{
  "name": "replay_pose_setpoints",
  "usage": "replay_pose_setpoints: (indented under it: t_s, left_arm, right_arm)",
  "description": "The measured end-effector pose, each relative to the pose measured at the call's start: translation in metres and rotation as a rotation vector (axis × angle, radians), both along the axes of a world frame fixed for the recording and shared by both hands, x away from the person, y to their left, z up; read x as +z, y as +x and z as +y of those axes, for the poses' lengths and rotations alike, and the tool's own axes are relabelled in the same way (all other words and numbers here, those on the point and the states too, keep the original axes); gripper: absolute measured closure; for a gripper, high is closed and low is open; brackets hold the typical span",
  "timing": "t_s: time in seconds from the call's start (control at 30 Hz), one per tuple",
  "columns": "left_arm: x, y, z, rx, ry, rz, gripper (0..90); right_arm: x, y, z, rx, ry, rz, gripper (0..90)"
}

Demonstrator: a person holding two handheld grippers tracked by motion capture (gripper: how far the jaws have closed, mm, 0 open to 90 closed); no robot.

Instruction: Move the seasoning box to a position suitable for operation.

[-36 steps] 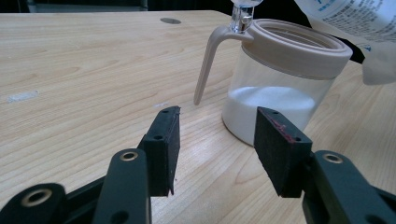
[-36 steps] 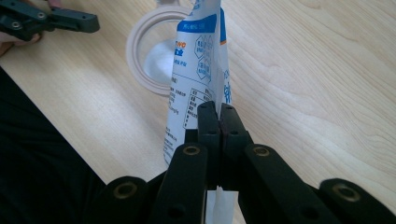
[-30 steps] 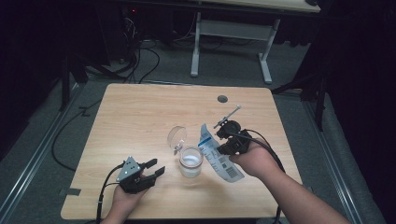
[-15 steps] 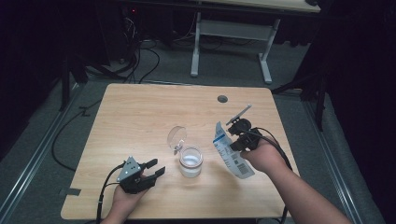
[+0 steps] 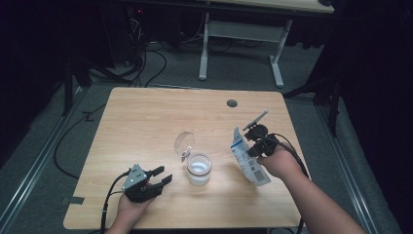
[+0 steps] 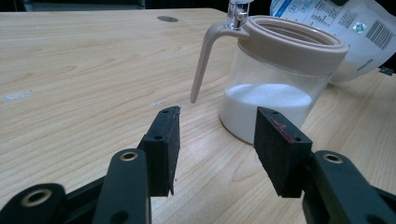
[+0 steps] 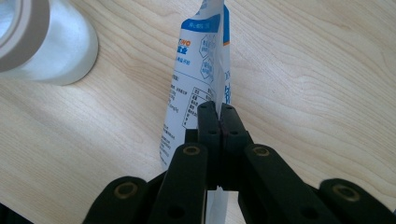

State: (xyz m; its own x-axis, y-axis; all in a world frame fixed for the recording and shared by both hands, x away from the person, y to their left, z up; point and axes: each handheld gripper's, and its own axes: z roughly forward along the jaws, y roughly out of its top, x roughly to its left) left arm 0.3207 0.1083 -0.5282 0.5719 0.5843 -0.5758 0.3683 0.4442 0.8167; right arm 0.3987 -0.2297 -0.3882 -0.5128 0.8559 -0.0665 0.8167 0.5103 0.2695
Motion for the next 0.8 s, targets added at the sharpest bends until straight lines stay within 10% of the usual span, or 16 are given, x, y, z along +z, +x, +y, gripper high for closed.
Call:
replay_pose_setpoints:
  t_s: [0.8]
  left_arm:
    - [0.0,-0.001,0.0,0.002,0.001,-0.003,51.0]
  right_arm:
    - [-0.002,-0.014,-0.023,-0.047,0.143,-0.143,89.9]
